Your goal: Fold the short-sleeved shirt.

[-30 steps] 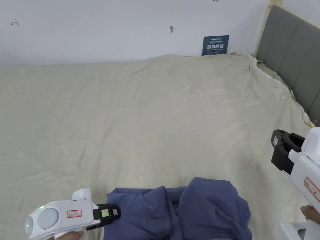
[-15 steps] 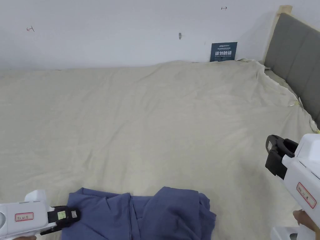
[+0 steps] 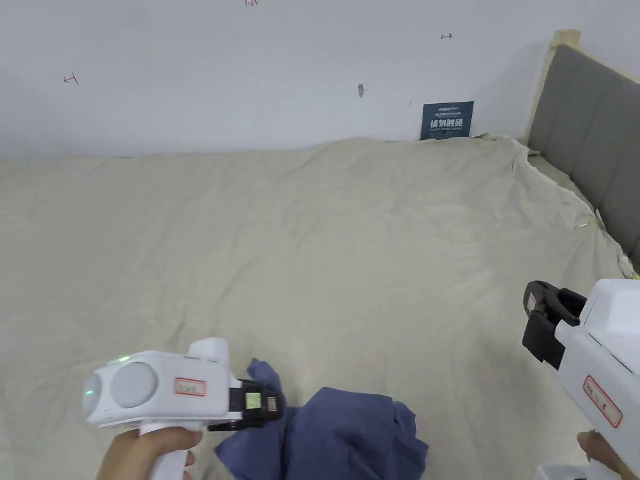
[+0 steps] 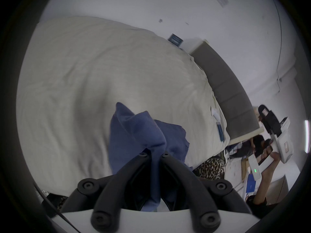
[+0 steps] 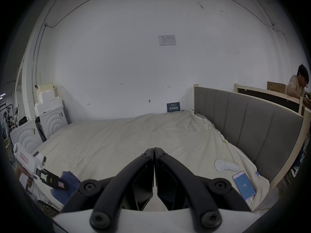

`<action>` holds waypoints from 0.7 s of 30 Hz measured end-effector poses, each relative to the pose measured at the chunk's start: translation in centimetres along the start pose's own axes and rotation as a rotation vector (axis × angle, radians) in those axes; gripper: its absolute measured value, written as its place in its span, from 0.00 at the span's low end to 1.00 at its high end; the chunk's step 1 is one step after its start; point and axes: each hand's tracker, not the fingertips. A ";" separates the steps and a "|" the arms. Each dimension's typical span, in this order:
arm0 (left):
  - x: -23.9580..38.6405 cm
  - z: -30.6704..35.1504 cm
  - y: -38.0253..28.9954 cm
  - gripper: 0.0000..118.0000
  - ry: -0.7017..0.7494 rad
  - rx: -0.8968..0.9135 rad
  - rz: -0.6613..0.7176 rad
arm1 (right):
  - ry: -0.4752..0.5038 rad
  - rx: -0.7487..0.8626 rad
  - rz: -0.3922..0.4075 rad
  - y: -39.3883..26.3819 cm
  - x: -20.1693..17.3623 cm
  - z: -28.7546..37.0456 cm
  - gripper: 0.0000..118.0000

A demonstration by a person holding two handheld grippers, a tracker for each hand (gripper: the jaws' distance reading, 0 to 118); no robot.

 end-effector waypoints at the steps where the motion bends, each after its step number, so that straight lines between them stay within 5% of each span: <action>1: 0.9 -1.0 0.1 0.05 -0.011 -0.013 -0.009 | -0.002 -0.001 -0.001 -0.1 0.1 0.0 0.00; 17: 8.3 -16.9 -3.2 0.06 0.097 -0.182 -0.100 | -0.049 -0.029 -0.020 -1.3 2.4 0.8 0.00; 21: 8.9 -15.8 -3.4 0.34 0.058 -0.151 -0.115 | -0.056 -0.028 -0.021 -1.2 2.6 0.9 0.00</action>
